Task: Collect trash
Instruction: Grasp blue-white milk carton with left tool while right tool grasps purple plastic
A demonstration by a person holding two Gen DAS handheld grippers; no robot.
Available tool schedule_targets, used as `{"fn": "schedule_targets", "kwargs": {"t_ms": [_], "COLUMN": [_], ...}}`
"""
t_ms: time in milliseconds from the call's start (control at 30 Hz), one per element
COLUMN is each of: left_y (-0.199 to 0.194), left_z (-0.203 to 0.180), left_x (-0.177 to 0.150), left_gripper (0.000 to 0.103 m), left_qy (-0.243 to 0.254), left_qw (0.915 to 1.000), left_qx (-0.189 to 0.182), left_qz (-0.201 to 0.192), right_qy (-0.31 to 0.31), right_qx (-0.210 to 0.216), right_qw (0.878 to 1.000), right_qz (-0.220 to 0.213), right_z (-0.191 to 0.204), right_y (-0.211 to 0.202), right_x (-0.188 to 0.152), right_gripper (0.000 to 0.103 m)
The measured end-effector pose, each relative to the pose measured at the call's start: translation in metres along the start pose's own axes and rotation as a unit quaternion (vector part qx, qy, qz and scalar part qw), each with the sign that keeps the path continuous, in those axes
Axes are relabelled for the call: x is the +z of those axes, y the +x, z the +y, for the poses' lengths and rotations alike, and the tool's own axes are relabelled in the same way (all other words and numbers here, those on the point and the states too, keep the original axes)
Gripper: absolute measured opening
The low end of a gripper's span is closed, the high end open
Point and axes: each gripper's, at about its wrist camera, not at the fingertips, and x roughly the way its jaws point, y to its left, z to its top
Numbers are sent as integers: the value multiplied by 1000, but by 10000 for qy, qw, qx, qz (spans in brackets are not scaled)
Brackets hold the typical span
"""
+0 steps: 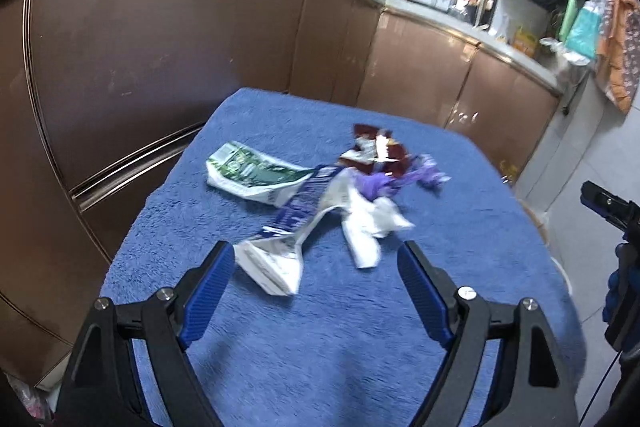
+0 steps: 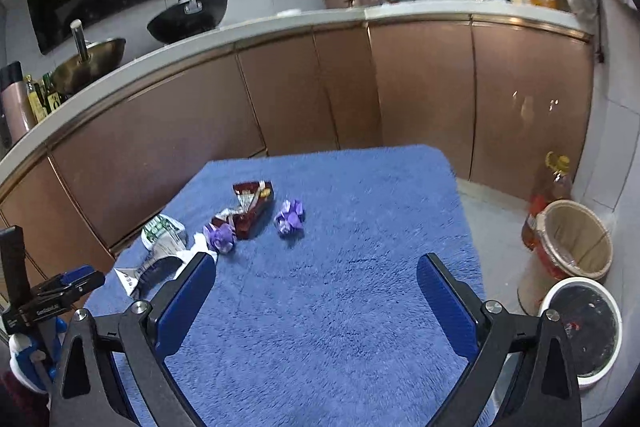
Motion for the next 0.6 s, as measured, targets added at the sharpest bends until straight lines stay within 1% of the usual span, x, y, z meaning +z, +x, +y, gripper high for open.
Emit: {"fn": "schedule_targets", "kwargs": {"t_ms": [133,233,333,400,433,467,533,600], "left_y": [13,25,45,57,62,67,75,84], "left_z": [5,0,-4,-5,-6,-7,-8,-6], "left_x": [12,23,28,28,27,25,23,21], "left_gripper": [82,82,82,82,82,80,74,64], "left_qy": [154,469,724,827,862,903,930,898], "left_qw": [9999,9989,9972,9960,9955,9948,9939,9934], "left_qx": [34,45,41,-17,-18,-20,-38,-57], "left_qz": [-13,12,193,348,403,469,593,712], "right_qy": [-32,-179,-322,-329,-369,-400,-422,-400], "right_qx": [102,198,328,455,482,483,559,637], "right_qw": [9996,9989,9976,9966,9959,9954,9938,9921], "right_qz": [252,395,514,600,676,724,869,1002], "right_z": [-4,0,5,7,9,11,14,14], "right_y": [33,60,88,106,120,128,148,167], "right_x": [4,13,25,30,34,36,40,42], "right_gripper": [98,97,94,90,86,82,78,75]}}
